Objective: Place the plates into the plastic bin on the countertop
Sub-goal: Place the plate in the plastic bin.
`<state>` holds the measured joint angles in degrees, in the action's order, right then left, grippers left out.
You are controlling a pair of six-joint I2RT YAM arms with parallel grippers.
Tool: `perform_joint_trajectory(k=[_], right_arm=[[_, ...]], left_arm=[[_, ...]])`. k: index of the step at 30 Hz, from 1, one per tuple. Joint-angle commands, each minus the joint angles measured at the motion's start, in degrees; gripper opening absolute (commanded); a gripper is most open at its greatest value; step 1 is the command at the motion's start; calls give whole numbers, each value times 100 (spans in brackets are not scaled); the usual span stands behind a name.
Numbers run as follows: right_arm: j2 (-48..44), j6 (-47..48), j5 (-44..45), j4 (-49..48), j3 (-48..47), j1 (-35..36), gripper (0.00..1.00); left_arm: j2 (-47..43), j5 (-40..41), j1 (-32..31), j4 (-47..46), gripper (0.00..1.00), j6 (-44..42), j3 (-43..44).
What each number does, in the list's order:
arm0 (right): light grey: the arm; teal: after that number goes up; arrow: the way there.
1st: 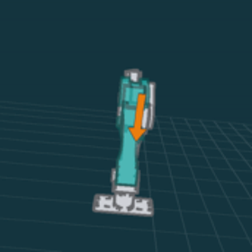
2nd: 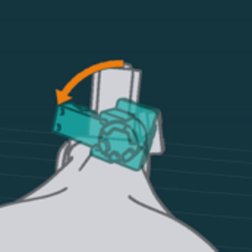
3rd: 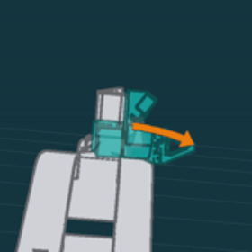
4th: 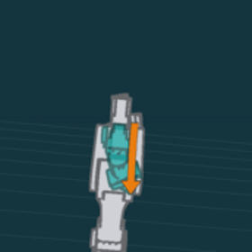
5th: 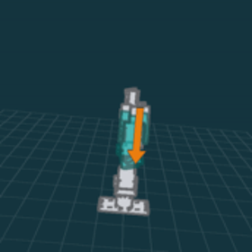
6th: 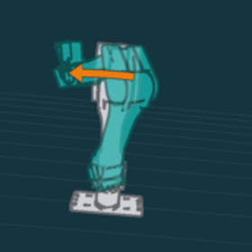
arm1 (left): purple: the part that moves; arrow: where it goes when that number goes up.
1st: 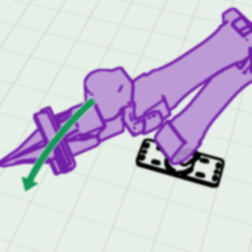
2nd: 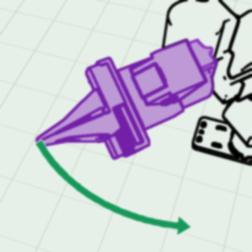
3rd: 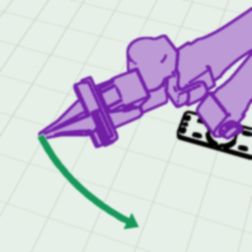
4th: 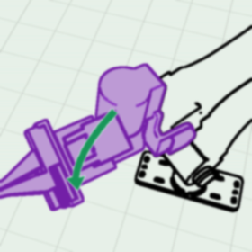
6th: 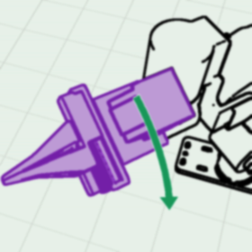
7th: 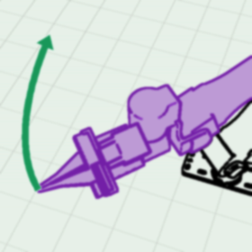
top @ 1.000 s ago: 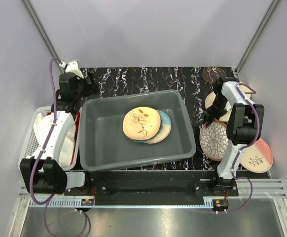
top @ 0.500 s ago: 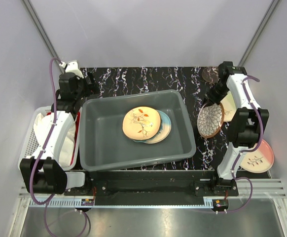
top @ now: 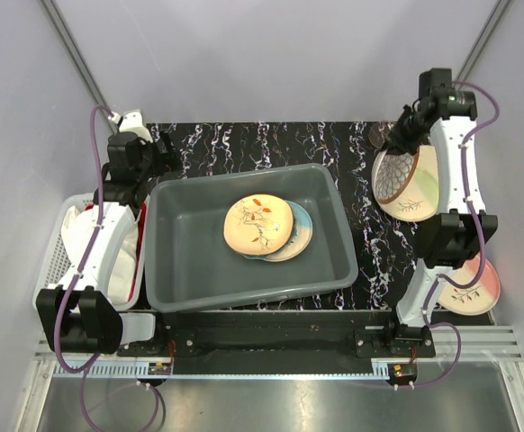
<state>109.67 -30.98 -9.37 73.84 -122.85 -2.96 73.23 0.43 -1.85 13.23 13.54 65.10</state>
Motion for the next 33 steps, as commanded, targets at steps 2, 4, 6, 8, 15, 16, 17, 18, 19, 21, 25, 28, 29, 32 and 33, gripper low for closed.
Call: perform_joint_trajectory(k=[2,4,6,8,15,16,17,18,19,21,25,28,29,32,33], right_arm=[[177,558,84,805,-2073,261,0],[475,497,-29,1079,-2971,532,0],[599,357,-214,1054,-3306,875,0],[661,330,-311,957,-3272,1321,0],[600,768,-899,474,-3263,2211,0],[556,865,-979,438,-3237,2282,0],[521,1031,-1058,412,-3150,2343,0],[460,1085,-1154,412,-3088,2457,0],[416,1138,-1199,412,-3026,2493,0],[319,1226,-1365,385,-2807,2624,0],[196,1244,-1603,280,-2481,2835,0],[178,1226,-1700,297,-2349,3029,0],[160,1244,-1718,289,-2245,3073,0],[81,1244,-1779,280,-1955,3205,0],[20,1244,-1814,262,-1867,3223,0]], left_arm=[[-81,-7,0,-348,99,113,55],[-72,-7,0,-365,99,123,47],[-63,-7,0,-374,99,131,55],[-55,-138,0,-374,99,131,82],[-116,-131,-35,-313,99,96,117],[-125,-131,-35,-313,99,105,117],[-125,-131,-44,-313,99,114,108],[-134,-131,-61,-330,99,114,99],[-142,-148,-70,-330,99,122,82],[-151,-148,-88,-339,99,131,73],[-204,-157,-114,-357,99,131,38],[-274,-139,-140,-365,99,114,11],[-292,-139,-158,-348,99,105,-23],[-388,-122,-184,-357,99,105,-129],[-432,-113,-193,-357,99,96,-155]])
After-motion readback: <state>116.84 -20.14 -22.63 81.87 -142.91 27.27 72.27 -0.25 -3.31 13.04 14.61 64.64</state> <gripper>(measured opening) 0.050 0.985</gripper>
